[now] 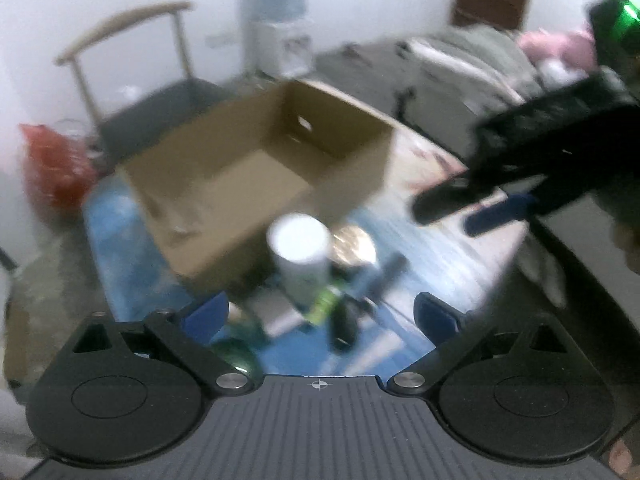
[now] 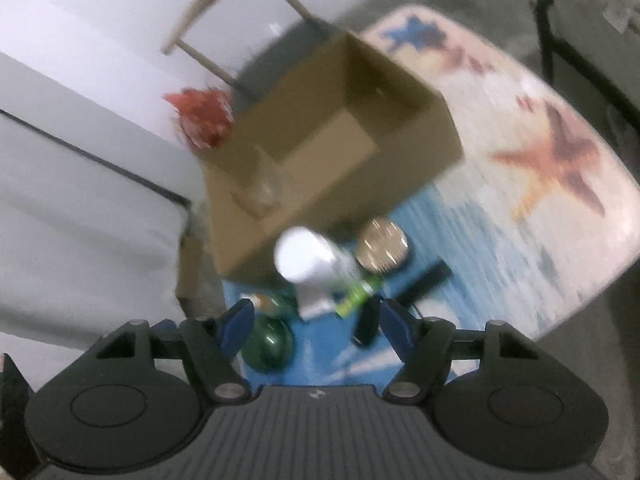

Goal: Organize rigid objects
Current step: 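Move the right tool to the black cylindrical case and grasp it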

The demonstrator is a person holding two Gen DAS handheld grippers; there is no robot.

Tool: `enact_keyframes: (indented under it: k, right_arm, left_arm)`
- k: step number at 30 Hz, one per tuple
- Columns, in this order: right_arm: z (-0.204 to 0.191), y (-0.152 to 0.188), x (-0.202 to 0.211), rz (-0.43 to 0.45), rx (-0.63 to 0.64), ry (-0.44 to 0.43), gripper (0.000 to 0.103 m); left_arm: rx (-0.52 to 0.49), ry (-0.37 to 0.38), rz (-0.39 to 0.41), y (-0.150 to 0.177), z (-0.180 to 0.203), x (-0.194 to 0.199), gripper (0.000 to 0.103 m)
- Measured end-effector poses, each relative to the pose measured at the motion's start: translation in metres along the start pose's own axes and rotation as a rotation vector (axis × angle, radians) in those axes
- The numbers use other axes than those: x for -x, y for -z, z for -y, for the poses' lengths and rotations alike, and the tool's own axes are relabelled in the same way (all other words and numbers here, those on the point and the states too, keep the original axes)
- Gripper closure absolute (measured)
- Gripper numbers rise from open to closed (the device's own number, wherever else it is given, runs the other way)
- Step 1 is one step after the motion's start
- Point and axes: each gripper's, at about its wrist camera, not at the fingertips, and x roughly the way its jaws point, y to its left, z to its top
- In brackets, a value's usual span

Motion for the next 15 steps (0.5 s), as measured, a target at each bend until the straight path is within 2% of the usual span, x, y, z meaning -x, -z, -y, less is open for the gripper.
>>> enact_keyframes:
  k: [4, 9, 11, 15]
  right_arm:
    - [0.013, 0.010, -0.014, -0.035, -0.027, 0.013, 0.038]
    - [0.035, 0.005, -0.033, -0.050, -0.086, 0.046, 0.047]
    - [0.045, -0.001, -0.042, -0.056, -0.113, 0.066, 0.052]
    - [0.064, -0.011, -0.059, -0.078, -0.181, 0.074, 0.059]
  left_arm:
    - [-0.065, -0.005, -0.074, 0.009, 0.024, -0.030, 0.006]
    - [-0.175, -0.052, -0.067, 0.020, 0.044, -0.055, 0.010]
    - [-0.216, -0.053, -0.061, 0.022, 0.052, -0.069, 0.023]
    - [-0.272, -0.060, -0.056, 0.020, 0.063, -0.089, 0.030]
